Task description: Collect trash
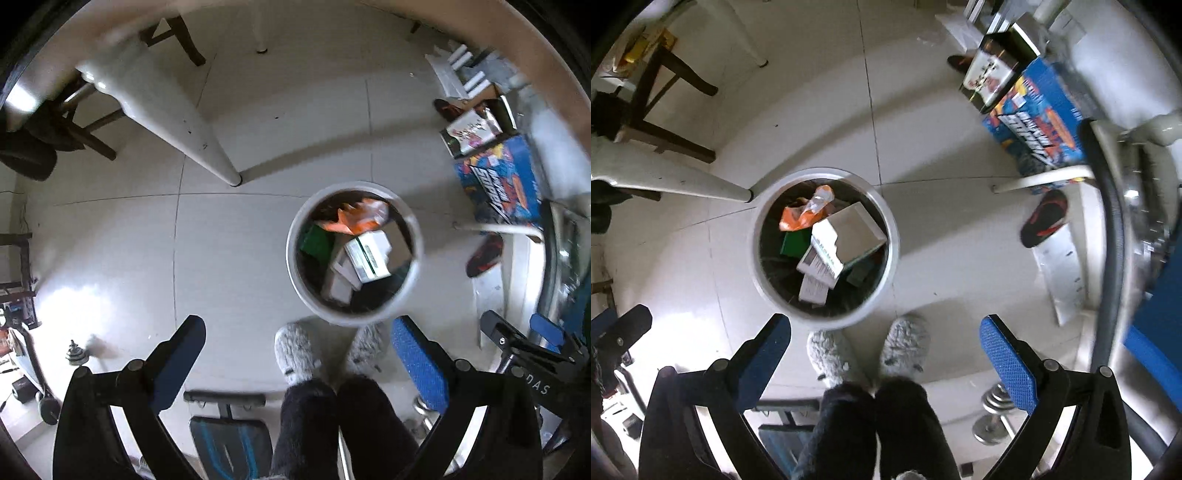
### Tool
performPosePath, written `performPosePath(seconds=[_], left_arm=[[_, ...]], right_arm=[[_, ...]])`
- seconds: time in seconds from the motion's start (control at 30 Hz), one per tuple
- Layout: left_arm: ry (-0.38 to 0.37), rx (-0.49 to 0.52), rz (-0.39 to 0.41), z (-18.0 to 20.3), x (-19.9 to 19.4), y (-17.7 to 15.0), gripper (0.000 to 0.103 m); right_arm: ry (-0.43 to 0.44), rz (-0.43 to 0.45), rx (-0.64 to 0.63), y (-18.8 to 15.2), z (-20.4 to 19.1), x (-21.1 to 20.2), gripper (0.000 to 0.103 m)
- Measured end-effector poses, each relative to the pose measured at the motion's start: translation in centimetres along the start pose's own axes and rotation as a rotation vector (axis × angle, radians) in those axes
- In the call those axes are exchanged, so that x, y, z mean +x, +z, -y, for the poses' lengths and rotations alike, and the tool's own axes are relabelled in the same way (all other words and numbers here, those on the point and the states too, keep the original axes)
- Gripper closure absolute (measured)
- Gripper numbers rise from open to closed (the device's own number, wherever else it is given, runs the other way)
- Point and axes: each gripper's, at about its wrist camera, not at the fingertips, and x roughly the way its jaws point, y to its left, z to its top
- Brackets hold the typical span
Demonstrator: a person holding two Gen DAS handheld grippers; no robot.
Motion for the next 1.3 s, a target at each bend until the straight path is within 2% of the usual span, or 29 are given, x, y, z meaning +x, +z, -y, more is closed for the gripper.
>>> performPosePath(seconds=[0.33, 0.47, 0.6, 0.73, 1.0, 1.3], left_arm=[[-0.042, 0.038, 0.004, 1.7, -14.9, -3.9, 0.0], [-0.084, 0.036, 0.019, 2.3, -20.3, -5.0, 0.0], [-0.141, 0.016, 0.069, 2.2, -26.7, -5.9, 0.0], [-0.201, 0.001, 0.098, 2.1, -31.3, -6.6, 0.0], [-0.303, 0.032, 0.163, 2.3, -38.6, -8.3, 0.0], [-0.367, 0.033, 0.216, 1.1, -43.0, -9.6, 0.0]], right_arm=[[0.023, 0.049, -0.014, -4.0, 1.3, -18.4, 0.0], [0.098, 0.036, 0.004, -5.0, 2.4, -25.4, 0.0], [0.164, 0.066, -0.002, -6.0, 3.2, -32.6, 0.0], [0.228, 0.086, -0.022, -7.0, 3.8, -38.6, 0.0], [0.306, 0.096, -0.092, -8.8, 3.7, -46.3, 0.0], [0.374, 0.126, -0.128, -9.7, 3.7, -51.2, 0.0]])
